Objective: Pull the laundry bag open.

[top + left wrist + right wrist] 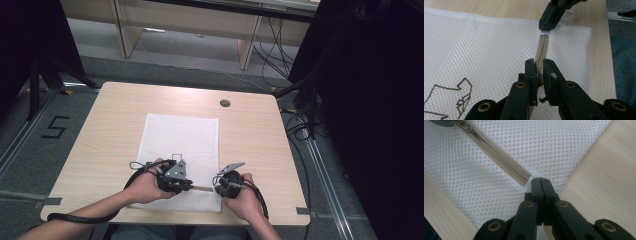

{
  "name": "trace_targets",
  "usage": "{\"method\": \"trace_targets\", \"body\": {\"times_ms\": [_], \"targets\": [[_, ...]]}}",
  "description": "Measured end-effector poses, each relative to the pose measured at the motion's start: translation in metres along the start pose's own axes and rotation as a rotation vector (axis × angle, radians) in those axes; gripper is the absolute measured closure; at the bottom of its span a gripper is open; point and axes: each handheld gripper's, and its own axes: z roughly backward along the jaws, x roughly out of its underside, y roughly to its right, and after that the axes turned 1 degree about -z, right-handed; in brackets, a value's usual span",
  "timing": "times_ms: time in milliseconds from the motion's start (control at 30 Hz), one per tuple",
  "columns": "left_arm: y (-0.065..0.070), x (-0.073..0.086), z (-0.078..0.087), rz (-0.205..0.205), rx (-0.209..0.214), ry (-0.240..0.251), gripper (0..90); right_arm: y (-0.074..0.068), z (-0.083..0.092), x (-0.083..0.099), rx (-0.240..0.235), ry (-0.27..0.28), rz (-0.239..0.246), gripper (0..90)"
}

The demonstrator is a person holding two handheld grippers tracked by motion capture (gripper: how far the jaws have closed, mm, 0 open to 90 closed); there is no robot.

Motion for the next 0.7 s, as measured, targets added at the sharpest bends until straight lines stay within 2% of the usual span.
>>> {"method": "trace_targets", "body": {"times_ms": [67, 100, 167, 233, 300, 333, 467, 533, 567, 667, 700], "targets": [[0.0002, 0.0002, 0.0003, 0.006, 0.004, 0.001, 81.9, 0.0001, 0.0000, 0.0000, 0.000, -0.001, 0.003, 90.0], [0.0002, 0.0003, 0.0006, 0.000, 0.000, -0.006, 81.9, 0.0015, -0.0009, -0.0002, 0.004, 0.013, 0.024, 90.0], [-0.0001, 0.0008, 0.0011, 0.007, 0.002, 0.001, 82.0, 0.0017, -0.0008, -0.0001, 0.004, 0.012, 0.024, 90.0], [-0.0002, 0.0008, 0.0010, 0.000, 0.000, -0.006, 81.9, -0.0002, 0.0000, 0.0000, -0.001, -0.001, -0.002, 90.0], [-0.0003, 0.0008, 0.0012, 0.000, 0.000, -0.006, 81.9, -0.0001, 0.0000, 0.0000, 0.000, 0.000, 0.000, 90.0], [-0.0004, 0.0008, 0.0013, 0.000, 0.000, -0.005, 81.9, 0.0015, -0.0009, -0.0002, 0.004, 0.013, 0.022, 90.0], [-0.0004, 0.0015, 0.0013, -0.007, -0.002, -0.007, 82.0, 0.0015, -0.0009, -0.0001, 0.004, 0.012, 0.023, 90.0], [-0.0017, 0.0028, 0.0009, 0.003, 0.015, 0.000, 82.0, 0.0013, -0.0010, -0.0001, 0.005, 0.015, 0.026, 90.0], [-0.0008, 0.0026, 0.0013, -0.001, 0.005, -0.005, 82.0, 0.0012, -0.0009, -0.0004, 0.005, 0.011, 0.029, 90.0], [-0.0005, 0.0025, 0.0014, 0.001, 0.003, -0.002, 82.0, 0.0014, -0.0014, 0.0000, 0.005, 0.019, 0.028, 90.0], [-0.0008, 0.0024, 0.0019, -0.006, 0.003, -0.007, 82.0, 0.0008, -0.0014, 0.0004, 0.010, 0.005, 0.010, 90.0]]}}
